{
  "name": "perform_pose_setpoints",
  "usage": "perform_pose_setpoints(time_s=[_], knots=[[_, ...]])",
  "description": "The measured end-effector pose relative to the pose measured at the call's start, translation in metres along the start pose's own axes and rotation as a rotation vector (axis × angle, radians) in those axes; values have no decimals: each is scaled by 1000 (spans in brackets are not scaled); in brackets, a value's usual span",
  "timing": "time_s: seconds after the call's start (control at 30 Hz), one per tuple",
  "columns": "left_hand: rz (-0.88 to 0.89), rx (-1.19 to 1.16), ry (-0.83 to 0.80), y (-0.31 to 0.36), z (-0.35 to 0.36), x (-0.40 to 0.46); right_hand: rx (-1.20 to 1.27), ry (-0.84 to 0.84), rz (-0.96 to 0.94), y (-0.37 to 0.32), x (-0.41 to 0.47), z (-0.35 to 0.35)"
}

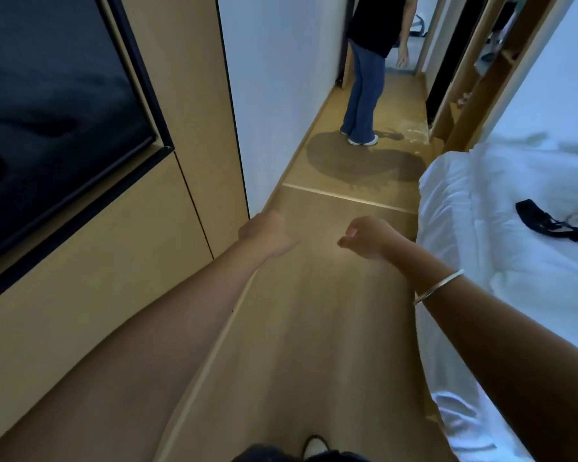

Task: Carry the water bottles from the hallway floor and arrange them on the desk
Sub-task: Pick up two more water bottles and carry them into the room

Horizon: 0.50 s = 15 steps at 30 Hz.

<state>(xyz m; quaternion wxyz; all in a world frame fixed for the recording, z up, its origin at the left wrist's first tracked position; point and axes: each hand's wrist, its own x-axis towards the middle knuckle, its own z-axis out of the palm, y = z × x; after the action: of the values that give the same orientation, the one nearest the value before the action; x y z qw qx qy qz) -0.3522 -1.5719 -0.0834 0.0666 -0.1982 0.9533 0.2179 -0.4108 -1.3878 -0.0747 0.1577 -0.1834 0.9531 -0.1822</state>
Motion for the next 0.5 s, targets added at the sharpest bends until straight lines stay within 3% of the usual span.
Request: perform_pose_setpoints(time_s=[0.5], knots=[[-190, -83, -5, -13, -2, 244, -195, -166, -183, -13, 255, -26]])
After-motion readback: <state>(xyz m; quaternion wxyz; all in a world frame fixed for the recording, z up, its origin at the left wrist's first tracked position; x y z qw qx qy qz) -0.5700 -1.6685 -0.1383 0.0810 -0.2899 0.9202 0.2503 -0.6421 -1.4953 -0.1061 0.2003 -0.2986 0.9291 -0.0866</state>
